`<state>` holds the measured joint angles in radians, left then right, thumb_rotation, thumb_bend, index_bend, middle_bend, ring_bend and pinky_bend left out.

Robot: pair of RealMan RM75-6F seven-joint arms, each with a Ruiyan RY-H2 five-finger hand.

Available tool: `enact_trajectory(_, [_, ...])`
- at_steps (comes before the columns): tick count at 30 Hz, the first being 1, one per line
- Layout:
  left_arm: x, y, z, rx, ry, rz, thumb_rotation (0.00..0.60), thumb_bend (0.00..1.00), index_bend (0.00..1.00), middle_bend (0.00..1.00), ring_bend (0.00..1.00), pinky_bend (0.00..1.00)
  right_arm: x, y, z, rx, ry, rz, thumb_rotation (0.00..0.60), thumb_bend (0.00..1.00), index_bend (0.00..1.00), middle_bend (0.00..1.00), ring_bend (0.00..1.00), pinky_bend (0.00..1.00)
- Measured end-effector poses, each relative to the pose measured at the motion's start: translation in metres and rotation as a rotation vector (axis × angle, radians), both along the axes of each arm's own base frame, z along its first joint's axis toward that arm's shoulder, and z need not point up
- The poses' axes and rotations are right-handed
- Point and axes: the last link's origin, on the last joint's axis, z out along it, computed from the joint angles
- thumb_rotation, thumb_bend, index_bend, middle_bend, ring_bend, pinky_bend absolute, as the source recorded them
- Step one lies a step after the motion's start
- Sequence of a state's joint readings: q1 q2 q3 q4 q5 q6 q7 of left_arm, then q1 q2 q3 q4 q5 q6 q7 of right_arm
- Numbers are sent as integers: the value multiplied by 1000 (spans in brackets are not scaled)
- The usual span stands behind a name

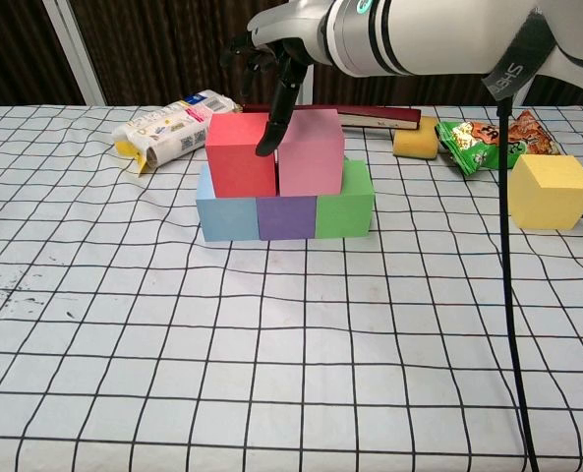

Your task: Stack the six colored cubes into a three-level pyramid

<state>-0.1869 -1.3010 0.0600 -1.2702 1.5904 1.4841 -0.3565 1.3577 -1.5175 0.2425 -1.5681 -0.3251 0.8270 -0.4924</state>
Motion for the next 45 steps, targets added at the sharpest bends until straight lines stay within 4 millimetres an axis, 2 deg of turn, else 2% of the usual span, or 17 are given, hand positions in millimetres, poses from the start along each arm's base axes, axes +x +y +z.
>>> enact_trajectory(13, [-1, 2, -2, -4, -10, 6, 600, 0, 57, 106, 22, 69, 0, -1, -9, -12, 10, 1, 600, 0, 0, 225, 0, 0])
enact_trajectory(25, [0, 2, -5, -3, -18, 9, 600, 0, 57, 106, 22, 68, 2, -2, -16, -15, 11, 2, 600, 39, 0, 292, 0, 0])
enact_trajectory(37, [1, 6, -8, -16, -52, 32, 600, 0, 57, 106, 22, 68, 2, -3, -17, -28, 21, 3, 600, 103, 0, 307, 0, 0])
enact_trajectory(45, [2, 6, -9, -28, -73, 36, 600, 0, 57, 106, 22, 68, 2, -2, -18, -29, 18, 1, 600, 110, 0, 320, 0, 0])
